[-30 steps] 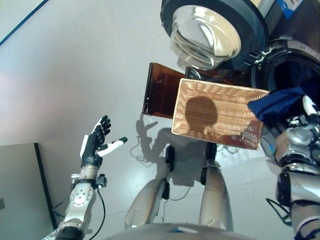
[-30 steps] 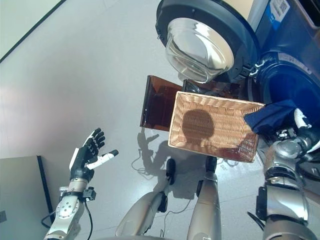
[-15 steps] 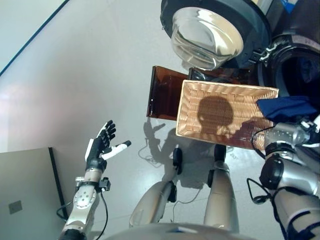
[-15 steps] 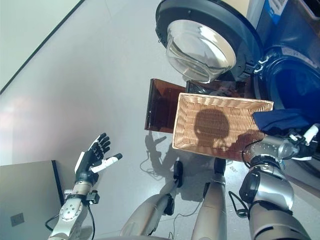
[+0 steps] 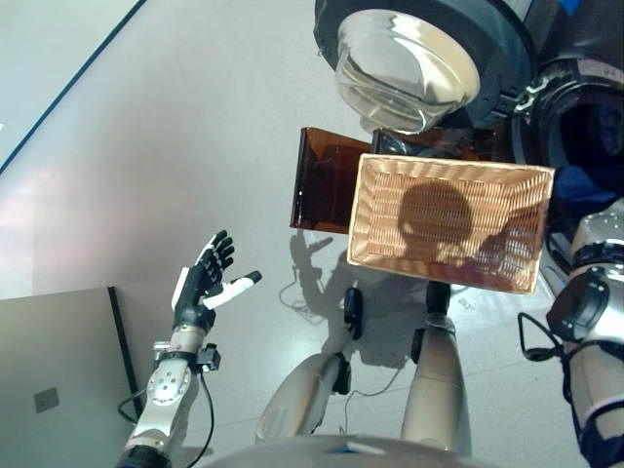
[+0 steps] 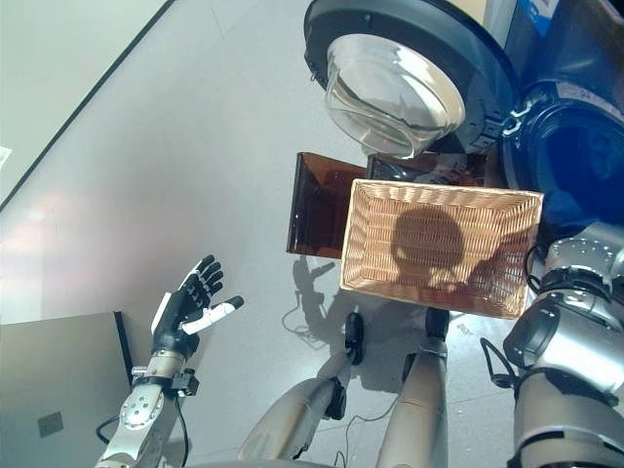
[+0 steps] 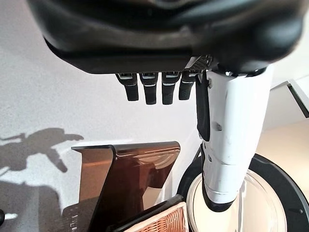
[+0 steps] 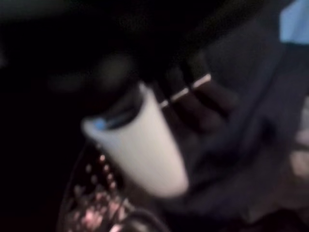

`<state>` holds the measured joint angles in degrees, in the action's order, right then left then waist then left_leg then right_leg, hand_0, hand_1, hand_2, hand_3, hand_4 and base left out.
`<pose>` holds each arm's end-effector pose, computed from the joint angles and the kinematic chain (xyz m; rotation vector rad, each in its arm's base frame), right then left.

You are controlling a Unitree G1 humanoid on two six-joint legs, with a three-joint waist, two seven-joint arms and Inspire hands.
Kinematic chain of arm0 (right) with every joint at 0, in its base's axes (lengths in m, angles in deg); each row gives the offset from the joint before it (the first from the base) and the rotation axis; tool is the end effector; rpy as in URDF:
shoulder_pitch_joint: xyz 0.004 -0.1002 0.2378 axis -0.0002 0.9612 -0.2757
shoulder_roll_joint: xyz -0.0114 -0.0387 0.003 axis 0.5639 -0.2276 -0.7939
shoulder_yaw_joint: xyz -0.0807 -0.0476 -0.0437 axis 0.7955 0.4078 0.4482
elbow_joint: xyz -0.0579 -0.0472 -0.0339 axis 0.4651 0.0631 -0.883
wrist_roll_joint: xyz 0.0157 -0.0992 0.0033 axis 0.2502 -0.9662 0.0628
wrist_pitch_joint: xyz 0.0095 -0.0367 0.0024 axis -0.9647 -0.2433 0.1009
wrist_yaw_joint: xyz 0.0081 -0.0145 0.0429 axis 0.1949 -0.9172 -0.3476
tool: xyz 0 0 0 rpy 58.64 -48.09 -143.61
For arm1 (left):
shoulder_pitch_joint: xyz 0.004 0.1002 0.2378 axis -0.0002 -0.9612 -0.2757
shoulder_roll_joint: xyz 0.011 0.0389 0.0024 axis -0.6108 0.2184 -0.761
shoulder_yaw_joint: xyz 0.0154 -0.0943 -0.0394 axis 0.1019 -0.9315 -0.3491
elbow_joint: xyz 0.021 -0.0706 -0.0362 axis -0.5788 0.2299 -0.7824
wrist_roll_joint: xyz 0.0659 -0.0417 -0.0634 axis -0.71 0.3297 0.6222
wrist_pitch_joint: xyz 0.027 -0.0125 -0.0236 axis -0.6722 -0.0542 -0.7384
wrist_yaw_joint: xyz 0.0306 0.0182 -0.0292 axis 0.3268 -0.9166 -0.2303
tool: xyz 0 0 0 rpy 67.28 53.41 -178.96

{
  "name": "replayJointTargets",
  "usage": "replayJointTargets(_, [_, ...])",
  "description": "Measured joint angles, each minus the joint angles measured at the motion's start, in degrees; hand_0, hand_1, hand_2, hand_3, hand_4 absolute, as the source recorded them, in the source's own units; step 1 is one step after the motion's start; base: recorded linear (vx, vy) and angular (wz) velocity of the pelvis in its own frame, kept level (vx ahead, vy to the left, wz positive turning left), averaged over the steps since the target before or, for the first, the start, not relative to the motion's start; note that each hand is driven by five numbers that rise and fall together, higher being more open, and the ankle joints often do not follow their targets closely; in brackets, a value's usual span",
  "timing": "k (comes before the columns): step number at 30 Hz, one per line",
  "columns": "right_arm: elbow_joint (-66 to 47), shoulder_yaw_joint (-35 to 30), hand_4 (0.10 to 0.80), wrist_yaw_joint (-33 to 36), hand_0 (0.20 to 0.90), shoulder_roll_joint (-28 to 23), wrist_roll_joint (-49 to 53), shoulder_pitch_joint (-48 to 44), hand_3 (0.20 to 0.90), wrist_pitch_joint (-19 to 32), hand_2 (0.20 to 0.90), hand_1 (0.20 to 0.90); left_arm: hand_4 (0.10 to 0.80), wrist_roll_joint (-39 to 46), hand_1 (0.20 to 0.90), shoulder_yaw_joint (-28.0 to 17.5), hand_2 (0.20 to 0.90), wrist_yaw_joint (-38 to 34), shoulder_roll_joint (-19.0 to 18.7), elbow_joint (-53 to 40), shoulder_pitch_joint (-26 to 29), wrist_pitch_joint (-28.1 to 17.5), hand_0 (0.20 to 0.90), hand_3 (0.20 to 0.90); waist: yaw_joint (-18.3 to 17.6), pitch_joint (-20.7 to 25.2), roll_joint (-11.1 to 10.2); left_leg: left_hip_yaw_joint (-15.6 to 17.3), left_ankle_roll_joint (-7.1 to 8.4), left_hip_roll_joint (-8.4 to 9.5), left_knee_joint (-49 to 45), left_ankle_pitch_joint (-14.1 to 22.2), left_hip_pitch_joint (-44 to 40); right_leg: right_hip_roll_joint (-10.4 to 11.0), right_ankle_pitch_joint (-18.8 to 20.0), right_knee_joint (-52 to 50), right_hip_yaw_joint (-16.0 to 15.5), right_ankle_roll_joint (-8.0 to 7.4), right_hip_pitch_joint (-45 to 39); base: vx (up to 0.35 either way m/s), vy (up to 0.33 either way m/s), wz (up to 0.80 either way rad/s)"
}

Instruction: Pick up the clothes and place them into the washing machine

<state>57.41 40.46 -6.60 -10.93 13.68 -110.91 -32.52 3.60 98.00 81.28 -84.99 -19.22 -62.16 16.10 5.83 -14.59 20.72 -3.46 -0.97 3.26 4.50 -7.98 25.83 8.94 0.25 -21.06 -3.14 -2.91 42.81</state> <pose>0.2772 -0.3795 0.1943 1.3046 -0.5922 -1.4321 0.1480 0.2029 -0.0152 -0.0327 0.0468 0.0332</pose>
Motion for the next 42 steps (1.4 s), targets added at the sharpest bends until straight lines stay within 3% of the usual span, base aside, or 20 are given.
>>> replayJointTargets(4, [-3.2,-1.0,0.300,3.1,0.200,-0.2,-1.5,-0.1,0.200,2.8,0.200,0.200,0.800,0.4,0.900,-0.1,0.900,0.0,0.0,0.1,0.2,0.0,0.900,0.900,-0.2,-0.9,0.1,0.0,-0.16,0.57,0.0,0.1,0.8,0.3,-0.1,-0.2,0.1,-0.35,1.0,0.004,-0.008,-0.03])
replayJointTargets(17, [-3.7,-0.9,0.300,4.5,0.200,0.0,-2.5,-0.1,0.200,2.8,0.200,0.200,0.800,2.0,0.900,-0.1,0.900,-0.4,0.0,0.0,0.7,-0.1,0.900,0.900,-0.2,-1.5,-0.5,0.0,-0.18,0.66,0.0,0.1,0.6,0.3,-0.1,-0.2,0.5,-0.52,0.9,-0.005,-0.001,-0.03])
replayJointTargets(19, [-3.7,-0.8,0.537,4.2,0.532,0.0,-2.6,-0.1,0.532,2.7,0.532,0.532,0.800,2.0,0.900,-0.1,0.900,-0.4,0.0,0.0,0.7,-0.1,0.900,0.900,-0.2,-1.5,-0.5,0.1,-0.20,0.65,0.0,0.1,0.6,0.3,-0.1,-0.2,0.6,-0.52,0.9,0.000,0.000,0.00])
replayJointTargets(20, [-3.6,-0.8,0.800,4.1,0.900,0.0,-2.6,-0.1,0.900,2.6,0.900,0.900,0.800,2.0,0.900,-0.1,0.900,-0.4,0.0,0.0,0.7,-0.1,0.900,0.900,-0.2,-1.5,-0.5,0.1,-0.21,0.64,0.0,0.1,0.6,0.3,-0.1,-0.2,0.6,-0.52,0.9,0.000,0.000,0.00])
replayJointTargets(32, [-1.4,0.9,0.800,1.2,0.900,0.4,-5.7,1.5,0.900,-1.4,0.900,0.900,0.800,2.0,0.900,-0.2,0.900,-0.1,0.0,0.1,0.6,-0.1,0.900,0.900,-0.7,-2.7,-2.0,0.6,-0.51,0.62,0.0,0.3,-0.5,0.2,-0.2,-0.6,0.8,-0.52,0.1,0.000,0.000,0.00])
replayJointTargets(35, [3.9,9.3,0.800,-1.0,0.900,-0.3,-14.1,3.5,0.900,-5.5,0.900,0.900,0.800,1.9,0.900,-0.6,0.900,0.0,0.0,0.1,0.6,-0.2,0.900,0.900,-1.1,-3.3,-2.8,0.7,-0.52,0.57,0.0,0.3,-1.7,0.2,-0.1,-0.7,0.8,-0.50,-0.9,-0.032,0.005,-0.01])
replayJointTargets(37, [3.9,15.5,0.800,-3.2,0.900,-1.4,-23.3,5.7,0.900,-10.0,0.900,0.900,0.800,1.9,0.900,-0.9,0.900,0.1,0.0,0.0,0.5,-0.2,0.900,0.900,-1.9,-3.8,-3.5,0.7,-0.52,0.60,0.0,0.3,-2.3,0.2,-0.2,-0.7,0.8,-0.52,-1.6,-0.046,0.008,0.00])
replayJointTargets(42, [2.2,26.7,0.800,-5.6,0.900,-5.7,-42.2,9.6,0.900,-15.2,0.900,0.900,0.800,1.8,0.900,-1.3,0.900,0.9,0.0,-0.2,0.0,-0.2,0.900,0.900,-2.1,-4.1,-3.9,0.7,-0.50,0.48,0.0,0.3,-2.3,0.1,-0.2,-0.7,0.8,-0.56,-1.5,-0.020,0.011,0.04])
